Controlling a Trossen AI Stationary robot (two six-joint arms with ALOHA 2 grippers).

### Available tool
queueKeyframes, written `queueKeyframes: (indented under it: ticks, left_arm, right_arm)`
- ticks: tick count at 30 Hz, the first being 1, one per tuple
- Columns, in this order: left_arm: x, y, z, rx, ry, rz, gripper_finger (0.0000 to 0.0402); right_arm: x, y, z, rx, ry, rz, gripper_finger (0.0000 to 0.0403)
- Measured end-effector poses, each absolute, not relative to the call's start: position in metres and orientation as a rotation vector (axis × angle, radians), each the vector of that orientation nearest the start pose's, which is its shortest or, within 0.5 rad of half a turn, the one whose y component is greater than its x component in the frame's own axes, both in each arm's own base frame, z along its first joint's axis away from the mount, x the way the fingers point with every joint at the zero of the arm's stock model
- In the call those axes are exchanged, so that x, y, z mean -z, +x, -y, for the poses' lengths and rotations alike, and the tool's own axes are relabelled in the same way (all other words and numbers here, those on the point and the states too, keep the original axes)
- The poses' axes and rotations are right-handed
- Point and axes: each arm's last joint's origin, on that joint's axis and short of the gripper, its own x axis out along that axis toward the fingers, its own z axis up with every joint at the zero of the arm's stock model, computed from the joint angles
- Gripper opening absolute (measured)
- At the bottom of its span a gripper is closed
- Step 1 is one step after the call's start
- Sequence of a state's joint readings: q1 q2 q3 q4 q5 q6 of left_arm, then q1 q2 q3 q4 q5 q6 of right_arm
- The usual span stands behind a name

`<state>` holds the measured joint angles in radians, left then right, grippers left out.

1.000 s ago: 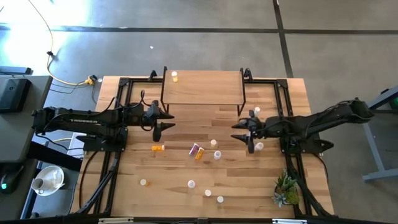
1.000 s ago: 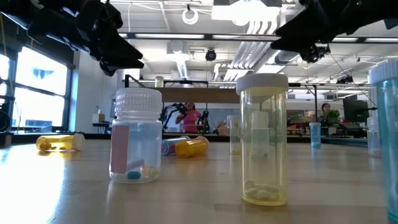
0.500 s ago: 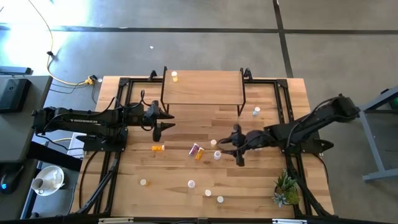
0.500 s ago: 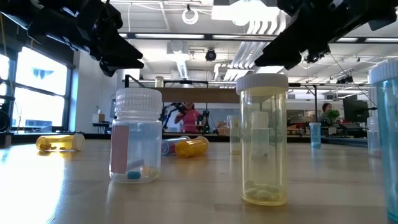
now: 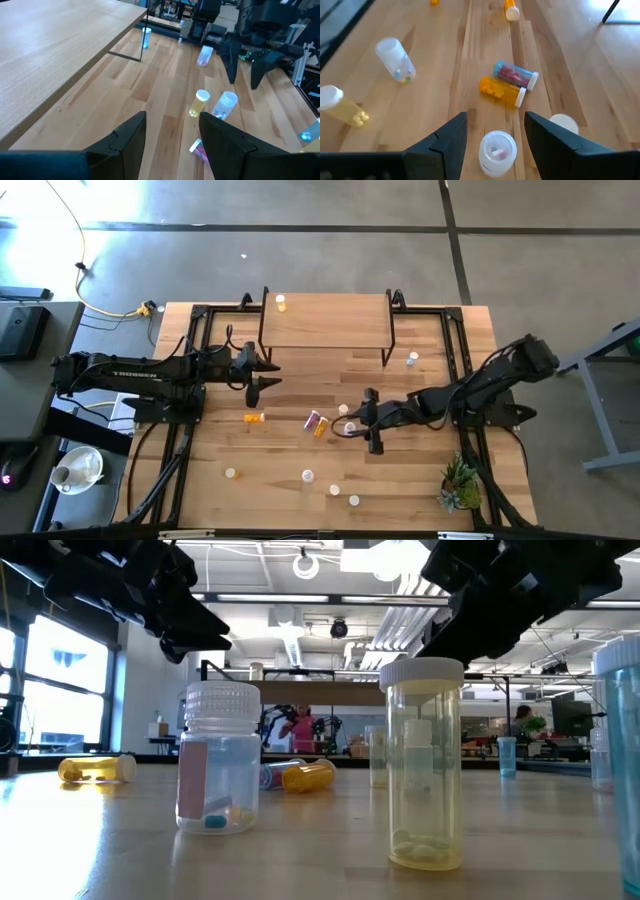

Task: Pick and place medicine bottles onto shelf by color
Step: Put the top left transparent pill bottle on the shelf

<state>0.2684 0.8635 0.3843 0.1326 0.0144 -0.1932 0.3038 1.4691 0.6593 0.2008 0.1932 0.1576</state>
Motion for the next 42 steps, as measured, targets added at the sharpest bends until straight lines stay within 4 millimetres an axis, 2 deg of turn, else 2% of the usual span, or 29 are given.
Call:
queueKeyframes:
  ticks: [7,17,31,35,38,42]
  left_arm:
    - [-0.212,0.178,-0.049,-0.285,-0.245,-0.318,0.0172]
    - [-0.212,0.178,-0.049,-0.285,-0.245,-0.318,0.0172]
    - [-0.212,0.178,-0.049,-0.285,-0.245,-0.318,0.0172]
    - [-0.212,0.178,-0.049,-0.285,-0.245,-0.318,0.0172]
    - [-0.212,0.178,-0.049,-0.285,-0.245,-0.318,0.0172]
    - [-0.212,0.178,-0.049,-0.285,-0.245,-0.318,0.0172]
  right_arm:
    - [-0.167,0.275,-0.08,-0.049,0.019,-0.627,0.0189]
    - [-0.165,0.276,-0.081,-0.049,0.018,-0.633,0.0189]
    - [-0.141,0.281,-0.081,-0.002,0.033,-0.712,0.0189]
    - [-0.139,0.281,-0.082,-0.003,0.033,-0.712,0.0188]
    - [-0.141,0.281,-0.082,-0.007,0.042,-0.703,0.0173]
    - [-0.142,0.281,-0.082,-0.014,0.048,-0.698,0.0129]
